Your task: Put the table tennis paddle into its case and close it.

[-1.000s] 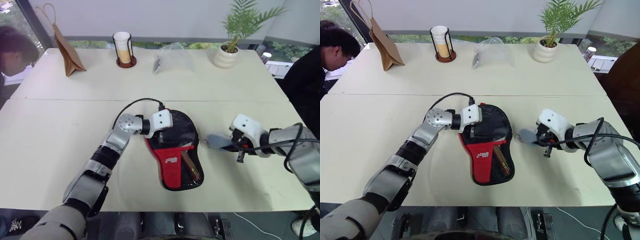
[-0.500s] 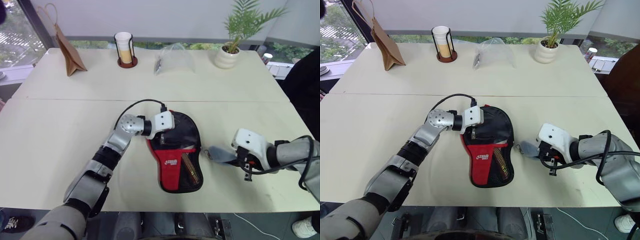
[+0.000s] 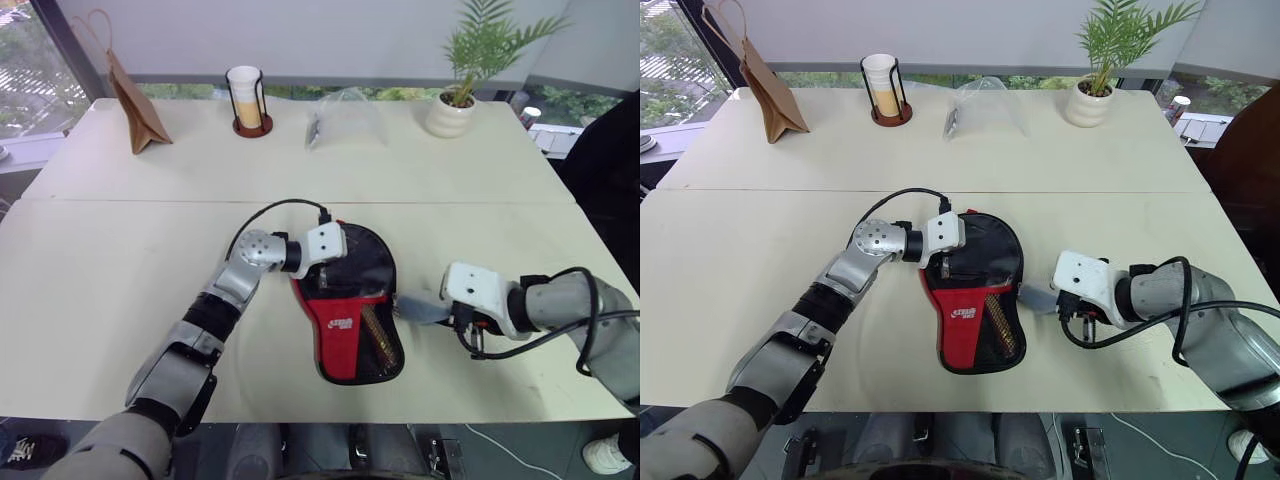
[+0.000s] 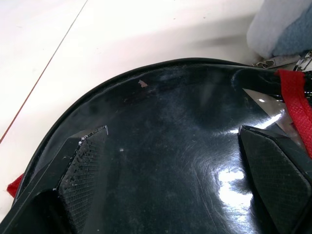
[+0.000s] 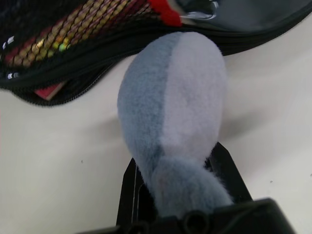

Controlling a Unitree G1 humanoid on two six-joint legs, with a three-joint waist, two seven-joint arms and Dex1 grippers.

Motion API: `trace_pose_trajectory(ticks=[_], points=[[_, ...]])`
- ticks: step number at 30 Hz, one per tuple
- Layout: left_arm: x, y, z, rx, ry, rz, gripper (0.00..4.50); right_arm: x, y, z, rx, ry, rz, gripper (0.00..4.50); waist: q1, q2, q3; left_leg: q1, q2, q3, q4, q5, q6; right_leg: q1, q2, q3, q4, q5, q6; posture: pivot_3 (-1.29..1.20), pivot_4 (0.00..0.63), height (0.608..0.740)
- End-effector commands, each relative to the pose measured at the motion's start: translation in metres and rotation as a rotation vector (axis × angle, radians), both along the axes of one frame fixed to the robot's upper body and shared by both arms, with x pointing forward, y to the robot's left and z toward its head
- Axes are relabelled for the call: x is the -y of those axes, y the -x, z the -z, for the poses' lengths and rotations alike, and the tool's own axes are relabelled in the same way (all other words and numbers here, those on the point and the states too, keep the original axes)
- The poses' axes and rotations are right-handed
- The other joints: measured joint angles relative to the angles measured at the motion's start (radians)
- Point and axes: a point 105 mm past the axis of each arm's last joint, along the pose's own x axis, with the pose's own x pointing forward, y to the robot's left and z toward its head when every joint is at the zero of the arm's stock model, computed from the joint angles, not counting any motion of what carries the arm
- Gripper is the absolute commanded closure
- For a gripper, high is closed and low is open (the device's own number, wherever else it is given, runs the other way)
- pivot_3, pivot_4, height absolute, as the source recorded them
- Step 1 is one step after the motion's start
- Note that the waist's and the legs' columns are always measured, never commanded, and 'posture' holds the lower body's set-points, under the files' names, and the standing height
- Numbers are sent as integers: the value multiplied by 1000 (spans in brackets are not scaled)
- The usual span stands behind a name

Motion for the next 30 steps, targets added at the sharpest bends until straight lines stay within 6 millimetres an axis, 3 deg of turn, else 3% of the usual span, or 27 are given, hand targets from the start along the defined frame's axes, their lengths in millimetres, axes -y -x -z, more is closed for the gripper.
trace_pose_trajectory(ticks=[1, 22, 24, 28, 30], points=[[-15, 4, 37, -89, -116, -45, 0, -2, 12, -1, -34, 51, -99, 4479, 0, 0, 0, 0, 0, 0, 0, 0, 0, 0, 0, 0, 0, 0, 0, 0, 150, 734], [-18, 0, 40, -89, -131, -65, 0, 8, 31, 8, -64, 156, -215, 4479, 2, 0, 0, 5, 0, -6, -1, -1, 1, 10, 0, -4, -8, 0, 0, 0, 150, 734], [-18, 1, 40, -89, -132, -64, 0, 10, 31, 8, -76, 145, -168, 4479, 2, 0, 0, 5, 0, -8, -1, -1, 1, 12, 0, -5, -9, 0, 0, 0, 150, 734], [-18, 1, 40, -88, -133, -62, 0, 8, 24, 4, -149, -15, 104, 4479, 2, -1, -1, 5, 0, -10, -1, -1, 1, 13, 0, -6, -10, 0, 0, 0, 150, 734], [-19, 2, 40, -87, -135, -63, 0, 10, 34, 9, -238, -53, 218, 4479, 2, 0, -1, 5, 1, -11, -1, -1, 1, 13, 0, -7, -10, 0, 0, 0, 150, 734]])
